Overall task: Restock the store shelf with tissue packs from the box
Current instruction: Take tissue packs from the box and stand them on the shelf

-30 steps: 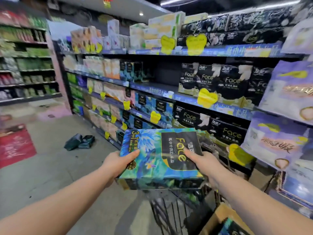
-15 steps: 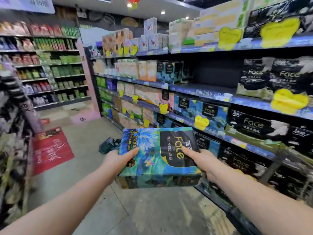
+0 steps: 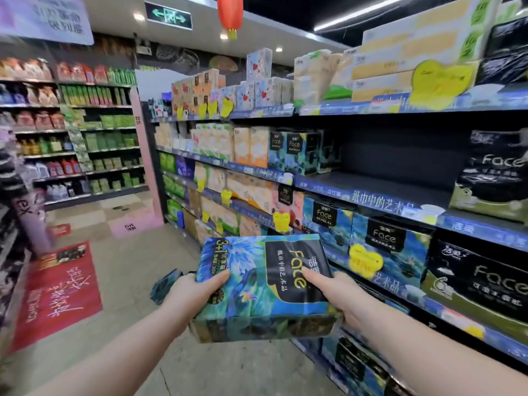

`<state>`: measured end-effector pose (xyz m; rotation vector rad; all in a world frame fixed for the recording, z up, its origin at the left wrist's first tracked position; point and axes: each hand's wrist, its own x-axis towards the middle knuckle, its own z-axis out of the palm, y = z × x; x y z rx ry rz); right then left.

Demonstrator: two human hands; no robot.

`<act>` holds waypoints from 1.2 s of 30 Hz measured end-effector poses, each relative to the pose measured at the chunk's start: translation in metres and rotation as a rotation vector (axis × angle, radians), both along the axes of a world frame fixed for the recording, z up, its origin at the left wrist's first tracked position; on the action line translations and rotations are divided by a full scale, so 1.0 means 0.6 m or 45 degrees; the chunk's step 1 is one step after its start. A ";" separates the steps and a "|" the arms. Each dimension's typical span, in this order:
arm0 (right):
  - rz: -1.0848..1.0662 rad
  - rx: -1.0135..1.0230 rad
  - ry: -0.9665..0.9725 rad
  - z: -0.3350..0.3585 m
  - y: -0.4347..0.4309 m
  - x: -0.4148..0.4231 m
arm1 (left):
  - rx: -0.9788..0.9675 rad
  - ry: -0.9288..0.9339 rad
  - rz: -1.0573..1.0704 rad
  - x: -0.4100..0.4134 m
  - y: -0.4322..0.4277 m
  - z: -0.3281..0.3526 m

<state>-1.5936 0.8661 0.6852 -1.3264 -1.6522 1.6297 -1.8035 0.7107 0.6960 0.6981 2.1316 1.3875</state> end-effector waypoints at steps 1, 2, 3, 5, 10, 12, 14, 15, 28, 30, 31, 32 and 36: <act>-0.002 0.019 -0.001 0.008 0.034 -0.011 | -0.012 0.014 -0.005 -0.013 0.036 0.004; 0.004 0.031 0.004 0.017 0.070 -0.022 | -0.016 0.027 -0.009 -0.024 0.073 0.008; -0.005 0.051 0.018 0.026 0.105 -0.031 | -0.011 0.041 -0.010 -0.035 0.108 0.011; -0.021 0.102 0.043 0.042 0.169 -0.051 | 0.034 0.056 0.004 -0.058 0.176 0.015; -0.056 0.160 0.026 0.055 0.303 -0.084 | 0.090 0.071 -0.056 -0.100 0.322 0.035; -0.100 0.161 0.013 0.064 0.355 -0.090 | 0.103 0.081 -0.110 -0.115 0.388 0.046; -0.170 0.174 0.017 0.075 0.407 -0.096 | 0.115 0.091 -0.185 -0.130 0.457 0.058; -0.221 0.182 0.023 0.079 0.434 -0.098 | 0.121 0.105 -0.222 -0.137 0.494 0.064; -0.823 0.298 0.061 0.167 0.704 -0.079 | 0.147 0.288 -0.738 -0.161 0.951 0.169; -0.894 0.300 0.043 0.174 0.740 -0.062 | 0.143 0.274 -0.781 -0.141 1.001 0.174; -0.920 0.297 0.038 0.179 0.754 -0.055 | 0.163 0.238 -0.804 -0.134 1.028 0.173; -0.941 0.291 0.043 0.180 0.769 -0.049 | 0.176 0.222 -0.813 -0.122 1.047 0.177; -0.949 0.351 0.049 0.167 0.837 -0.020 | 0.194 0.224 -0.900 -0.094 1.121 0.172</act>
